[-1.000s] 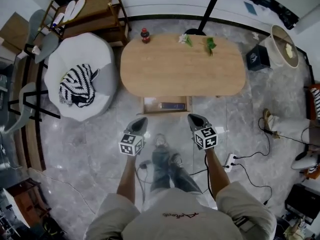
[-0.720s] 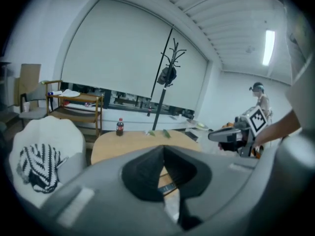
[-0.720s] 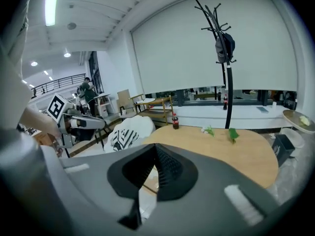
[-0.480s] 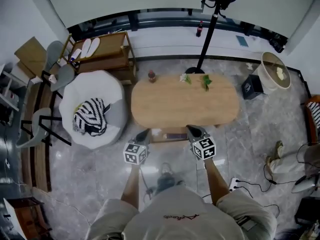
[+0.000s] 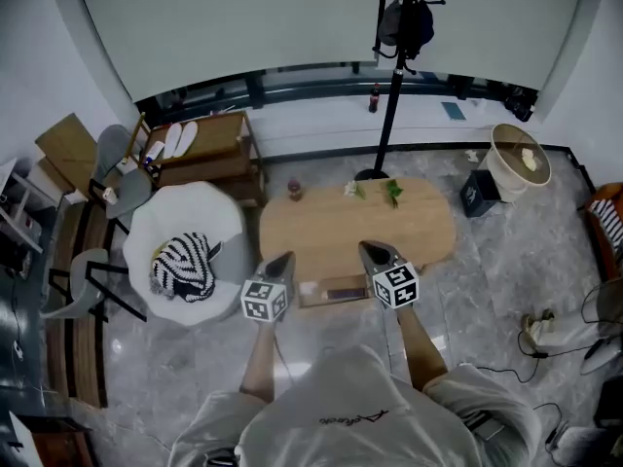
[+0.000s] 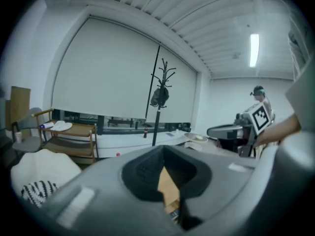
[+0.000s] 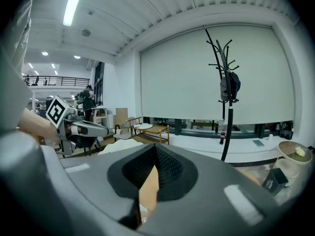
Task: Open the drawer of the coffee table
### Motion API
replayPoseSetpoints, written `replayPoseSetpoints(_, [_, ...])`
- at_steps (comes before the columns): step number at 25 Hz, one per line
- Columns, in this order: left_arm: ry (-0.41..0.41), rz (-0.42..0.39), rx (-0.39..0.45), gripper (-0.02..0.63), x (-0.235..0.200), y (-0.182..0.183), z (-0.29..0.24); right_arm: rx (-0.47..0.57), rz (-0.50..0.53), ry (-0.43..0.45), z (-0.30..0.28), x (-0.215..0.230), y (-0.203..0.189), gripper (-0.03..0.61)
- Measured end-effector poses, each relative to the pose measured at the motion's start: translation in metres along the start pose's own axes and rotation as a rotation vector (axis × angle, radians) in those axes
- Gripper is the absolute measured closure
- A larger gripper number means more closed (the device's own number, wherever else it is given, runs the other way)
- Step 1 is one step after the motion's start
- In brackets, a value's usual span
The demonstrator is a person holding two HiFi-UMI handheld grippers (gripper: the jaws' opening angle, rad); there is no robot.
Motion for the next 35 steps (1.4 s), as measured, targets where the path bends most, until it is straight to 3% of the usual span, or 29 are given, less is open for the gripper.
replayPoseSetpoints(9, [-0.015,-0.052,0.042,0.614,0.009,0.027,0.009,0.063,0.013,-0.048,0.028,-0.008,0.02,0.575])
replayPoseSetpoints(21, [0.023,-0.091,0.092,0.614,0.027,0.079,0.006,0.116,0.062,-0.022,0.039,0.013,0.059,0.575])
replayPoseSetpoints(35, [0.07,-0.101,0.082,0.614,0.043,0.082,-0.01,0.131,0.084,0.003,0.045,0.039,0.059,0.575])
Point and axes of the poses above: the fingertips, and each gripper's own axes: z backward along the fingers, x to its right, y out of its top, the point moved 3 cm from there along z, backward along the fingers, and after that the axes turned 13 degrees about -x, right-handed, at the moved point
